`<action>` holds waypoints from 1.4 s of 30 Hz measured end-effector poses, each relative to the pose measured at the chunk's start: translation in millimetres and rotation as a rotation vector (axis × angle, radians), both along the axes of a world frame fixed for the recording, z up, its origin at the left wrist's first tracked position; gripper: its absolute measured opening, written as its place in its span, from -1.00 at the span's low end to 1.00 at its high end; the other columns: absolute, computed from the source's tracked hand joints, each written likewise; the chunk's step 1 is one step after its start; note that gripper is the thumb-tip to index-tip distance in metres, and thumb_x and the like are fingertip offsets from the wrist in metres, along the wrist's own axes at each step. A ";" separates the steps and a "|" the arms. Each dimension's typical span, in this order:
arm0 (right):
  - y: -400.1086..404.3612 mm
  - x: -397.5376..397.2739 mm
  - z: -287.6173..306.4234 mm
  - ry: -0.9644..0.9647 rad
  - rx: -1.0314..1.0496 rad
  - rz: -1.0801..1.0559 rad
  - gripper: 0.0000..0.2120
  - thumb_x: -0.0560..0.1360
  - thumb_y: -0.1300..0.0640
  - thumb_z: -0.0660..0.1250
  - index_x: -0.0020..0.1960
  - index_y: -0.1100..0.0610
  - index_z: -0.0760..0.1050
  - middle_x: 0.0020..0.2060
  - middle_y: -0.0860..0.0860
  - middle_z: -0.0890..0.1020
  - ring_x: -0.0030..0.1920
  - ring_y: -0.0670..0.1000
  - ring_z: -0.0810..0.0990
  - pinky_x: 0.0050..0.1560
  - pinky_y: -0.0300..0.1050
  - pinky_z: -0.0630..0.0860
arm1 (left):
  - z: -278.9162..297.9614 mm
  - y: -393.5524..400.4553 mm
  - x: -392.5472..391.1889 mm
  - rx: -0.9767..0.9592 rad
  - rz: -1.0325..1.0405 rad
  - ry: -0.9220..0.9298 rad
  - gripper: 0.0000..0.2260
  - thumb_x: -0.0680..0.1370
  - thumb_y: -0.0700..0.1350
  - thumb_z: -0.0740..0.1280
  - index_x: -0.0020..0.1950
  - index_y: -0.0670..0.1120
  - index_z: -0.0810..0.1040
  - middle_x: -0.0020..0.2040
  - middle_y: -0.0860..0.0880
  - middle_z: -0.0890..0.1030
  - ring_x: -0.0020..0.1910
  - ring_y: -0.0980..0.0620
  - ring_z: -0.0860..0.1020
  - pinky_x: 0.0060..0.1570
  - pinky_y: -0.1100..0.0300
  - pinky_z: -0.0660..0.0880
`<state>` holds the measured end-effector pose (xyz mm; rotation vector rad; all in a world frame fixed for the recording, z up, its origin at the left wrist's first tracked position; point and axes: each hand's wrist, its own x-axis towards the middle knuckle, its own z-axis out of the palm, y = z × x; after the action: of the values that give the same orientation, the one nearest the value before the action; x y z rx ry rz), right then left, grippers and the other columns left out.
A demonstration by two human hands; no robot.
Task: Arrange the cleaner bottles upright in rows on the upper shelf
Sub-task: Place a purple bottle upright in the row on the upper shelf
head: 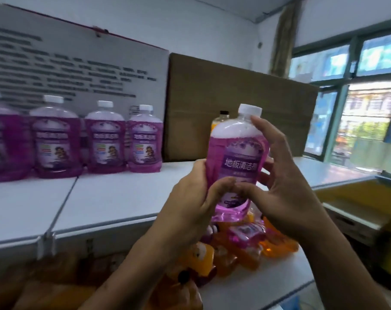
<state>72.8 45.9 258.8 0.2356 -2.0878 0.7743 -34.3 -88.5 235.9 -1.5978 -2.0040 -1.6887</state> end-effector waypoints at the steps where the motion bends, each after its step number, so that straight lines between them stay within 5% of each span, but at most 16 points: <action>1: 4.8 -5.9 0.7 0.003 -0.001 0.030 -0.12 0.39 0.17 0.53 0.54 -0.16 0.13 0.49 -0.16 0.21 0.43 -0.03 0.40 0.11 -0.13 0.64 | 2.4 1.1 -2.0 -0.019 0.026 0.011 -0.48 0.42 0.38 0.07 0.26 0.12 0.35 0.06 0.22 0.57 0.05 0.23 0.58 0.00 0.32 0.56; 7: 27.6 -48.9 4.1 0.002 0.136 0.098 -0.15 0.47 0.24 0.48 0.54 -0.17 0.08 0.49 -0.20 0.13 0.51 -0.05 0.23 0.25 -0.09 0.58 | 11.2 11.0 -26.5 -0.158 0.200 -0.002 -0.66 0.58 0.19 0.15 0.25 0.04 0.39 0.02 0.14 0.58 0.01 0.19 0.57 -0.04 0.31 0.52; 12: 45.3 -90.6 11.9 -0.072 0.177 0.152 -0.13 0.47 0.35 0.47 0.56 -0.14 0.10 0.50 -0.13 0.14 0.47 -0.04 0.25 0.16 -0.32 0.56 | 19.8 14.1 -43.7 -0.254 0.332 -0.001 -0.76 0.62 0.14 0.12 0.16 0.03 0.38 -0.03 0.09 0.56 -0.12 0.22 0.53 -0.21 0.31 0.41; 18: 59.4 -142.9 14.5 -0.130 0.189 0.080 -0.10 0.45 0.39 0.45 0.57 -0.11 0.06 0.51 -0.07 0.09 0.37 -0.13 0.22 0.01 -0.59 0.43 | 8.4 8.3 -72.4 -0.694 0.596 0.204 -0.68 0.62 0.13 0.20 0.27 -0.02 0.41 0.17 -0.03 0.56 0.03 0.01 0.50 0.02 0.11 0.45; 25: 68.1 -186.1 16.5 -0.195 0.182 0.063 -0.08 0.47 0.42 0.41 0.57 -0.13 0.00 0.52 -0.02 0.00 0.37 -0.03 0.27 0.18 0.00 0.62 | 7.5 10.4 -69.1 -0.734 0.690 0.288 -0.65 0.63 0.12 0.15 0.22 -0.10 0.48 0.17 -0.07 0.53 0.05 -0.01 0.47 0.00 0.14 0.37; 34: 73.8 -216.1 13.9 -0.221 0.276 -0.133 -0.10 0.52 0.28 0.41 0.59 -0.15 -0.09 0.56 0.06 -0.05 0.28 0.15 0.50 0.14 0.11 0.63 | 8.7 10.2 -61.2 -0.732 0.666 0.299 -0.66 0.64 0.11 0.12 0.16 -0.11 0.52 0.11 -0.08 0.55 0.04 -0.01 0.50 0.06 0.09 0.43; 42: 88.9 -218.0 15.6 -0.228 0.304 -0.099 -0.12 0.53 0.26 0.40 0.60 -0.15 -0.07 0.57 -0.01 -0.04 0.41 0.17 0.36 0.22 0.13 0.58 | 8.7 10.3 -60.2 -0.721 0.681 0.312 -0.66 0.65 0.08 0.12 0.18 -0.12 0.51 0.14 -0.09 0.55 0.06 -0.03 0.50 0.08 0.08 0.43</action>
<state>-145.1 134.8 274.5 0.2145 -2.4119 0.4384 -94.5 -78.2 244.5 -0.9707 -2.6745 -0.4748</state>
